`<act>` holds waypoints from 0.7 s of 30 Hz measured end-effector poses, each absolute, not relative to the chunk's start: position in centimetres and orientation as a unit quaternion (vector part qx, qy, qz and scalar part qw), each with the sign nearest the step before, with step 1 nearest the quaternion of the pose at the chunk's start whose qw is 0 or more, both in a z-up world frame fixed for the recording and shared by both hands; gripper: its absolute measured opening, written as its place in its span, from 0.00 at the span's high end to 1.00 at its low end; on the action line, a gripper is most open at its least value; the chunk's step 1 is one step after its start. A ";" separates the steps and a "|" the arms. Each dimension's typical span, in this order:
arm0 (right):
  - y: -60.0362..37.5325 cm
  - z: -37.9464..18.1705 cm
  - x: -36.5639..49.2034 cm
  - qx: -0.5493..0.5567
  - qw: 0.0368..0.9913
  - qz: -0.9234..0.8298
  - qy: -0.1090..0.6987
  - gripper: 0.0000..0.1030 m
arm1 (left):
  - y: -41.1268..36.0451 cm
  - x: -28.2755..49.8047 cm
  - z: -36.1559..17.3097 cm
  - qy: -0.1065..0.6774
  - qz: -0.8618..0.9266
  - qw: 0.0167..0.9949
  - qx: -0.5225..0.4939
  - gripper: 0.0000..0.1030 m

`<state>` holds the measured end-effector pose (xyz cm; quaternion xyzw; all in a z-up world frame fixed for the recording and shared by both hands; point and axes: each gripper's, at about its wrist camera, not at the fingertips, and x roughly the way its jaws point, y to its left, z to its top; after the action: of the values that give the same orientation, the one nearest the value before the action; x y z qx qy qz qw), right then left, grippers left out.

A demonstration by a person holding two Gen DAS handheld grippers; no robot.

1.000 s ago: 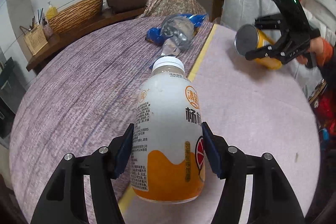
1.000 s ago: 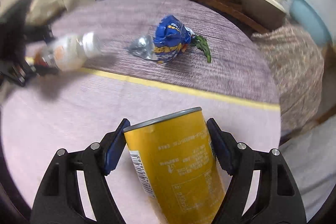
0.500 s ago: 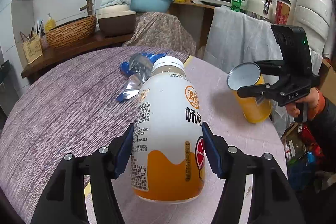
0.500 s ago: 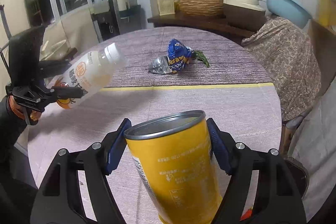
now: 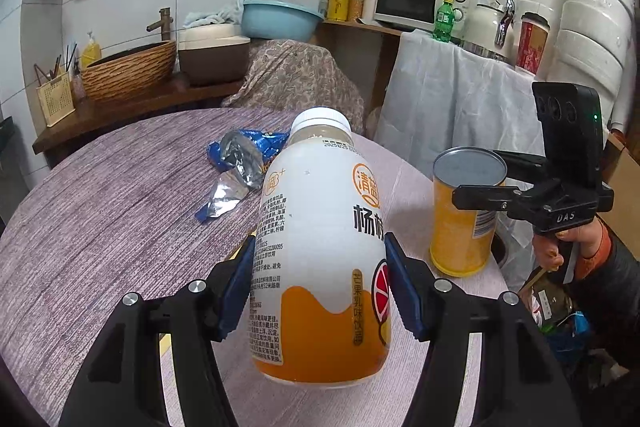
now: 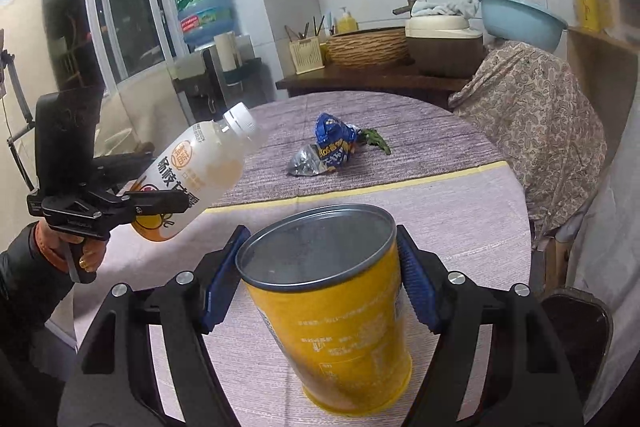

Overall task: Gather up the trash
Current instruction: 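Lift the bottle and yellow can and carry them toward the bin, then open both grippers over the bin to drop the bottle and can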

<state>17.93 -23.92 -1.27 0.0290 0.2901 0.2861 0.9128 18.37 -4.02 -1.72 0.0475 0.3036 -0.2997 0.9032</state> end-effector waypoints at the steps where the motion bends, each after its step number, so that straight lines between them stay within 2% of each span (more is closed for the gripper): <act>1: -24.0 -1.1 17.8 0.032 0.914 0.286 0.286 0.30 | -4.1 18.4 -1.6 0.302 -0.300 0.904 0.046 0.41; 12: -27.1 0.5 15.6 0.047 0.933 0.258 0.248 0.30 | -7.7 18.8 0.0 0.283 -0.320 0.903 0.048 0.41; 21: -35.8 0.2 12.1 0.075 0.956 0.149 0.243 0.30 | -16.7 20.0 -0.1 0.280 -0.391 0.876 0.047 0.41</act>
<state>12.13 -35.83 0.17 0.0747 0.2429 0.1486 0.9557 20.02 -16.74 -0.14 0.0471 0.2795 -0.3911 0.8756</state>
